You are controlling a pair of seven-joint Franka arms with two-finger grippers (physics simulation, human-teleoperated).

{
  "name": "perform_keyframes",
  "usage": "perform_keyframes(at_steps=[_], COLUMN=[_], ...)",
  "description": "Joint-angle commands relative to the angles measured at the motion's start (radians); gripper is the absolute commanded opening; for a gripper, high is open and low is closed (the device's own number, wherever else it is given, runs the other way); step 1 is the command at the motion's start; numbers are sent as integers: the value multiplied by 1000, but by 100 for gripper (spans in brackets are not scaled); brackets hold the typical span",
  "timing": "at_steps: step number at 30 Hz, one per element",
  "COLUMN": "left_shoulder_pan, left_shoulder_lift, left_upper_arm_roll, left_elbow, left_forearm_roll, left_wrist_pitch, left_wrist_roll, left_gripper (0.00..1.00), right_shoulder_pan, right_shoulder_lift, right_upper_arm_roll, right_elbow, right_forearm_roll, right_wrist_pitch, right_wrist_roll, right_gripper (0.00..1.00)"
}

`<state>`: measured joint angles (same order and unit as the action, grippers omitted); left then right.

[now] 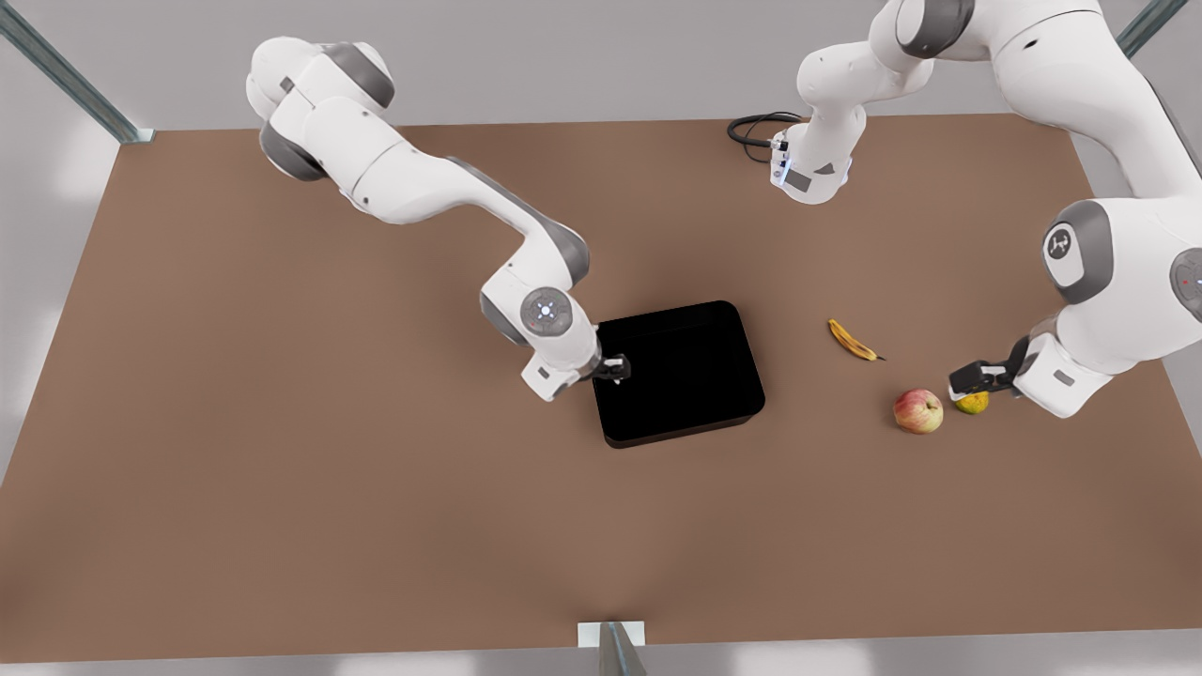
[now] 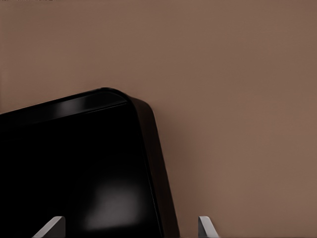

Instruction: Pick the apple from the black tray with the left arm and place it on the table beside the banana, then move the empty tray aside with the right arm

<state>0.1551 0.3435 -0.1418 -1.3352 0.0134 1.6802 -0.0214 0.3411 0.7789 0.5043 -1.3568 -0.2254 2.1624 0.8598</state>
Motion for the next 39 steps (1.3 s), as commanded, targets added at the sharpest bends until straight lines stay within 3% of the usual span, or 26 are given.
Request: perform_keyframes(at_steps=[1, 10, 28, 30, 33, 39], left_shoulder_pan=[4, 6, 7, 6, -29, -22], left_shoulder_lift=[0, -8, -21, -20, -15, -17], left_upper_arm_roll=[1, 2, 1, 1, -10, -5], left_elbow=[-2, -4, 41, 41, 39, 39], left_forearm_roll=[-3, -3, 30, 28, 22, 20], left_wrist_pitch=[-4, -7, -17, -17, -17, -24], left_wrist_roll=[-111, -3, -43, -43, -43, -8], left_gripper=[100, 100, 100, 100, 100, 100], right_shoulder_pan=[1, 38, 50, 49, 42, 41], right_shoulder_lift=[17, 85, 152, 152, 154, 169], right_upper_arm_roll=[0, 2, 0, -1, -3, -4], right_elbow=[-1, -1, -42, -42, -42, -41], right_forearm_roll=[-72, -258, -282, -282, -273, -272], right_wrist_pitch=[86, 106, 105, 105, 105, 105], right_wrist_roll=[134, 136, 140, 140, 142, 142], right_gripper=[100, 100, 100, 93, 67, 47])
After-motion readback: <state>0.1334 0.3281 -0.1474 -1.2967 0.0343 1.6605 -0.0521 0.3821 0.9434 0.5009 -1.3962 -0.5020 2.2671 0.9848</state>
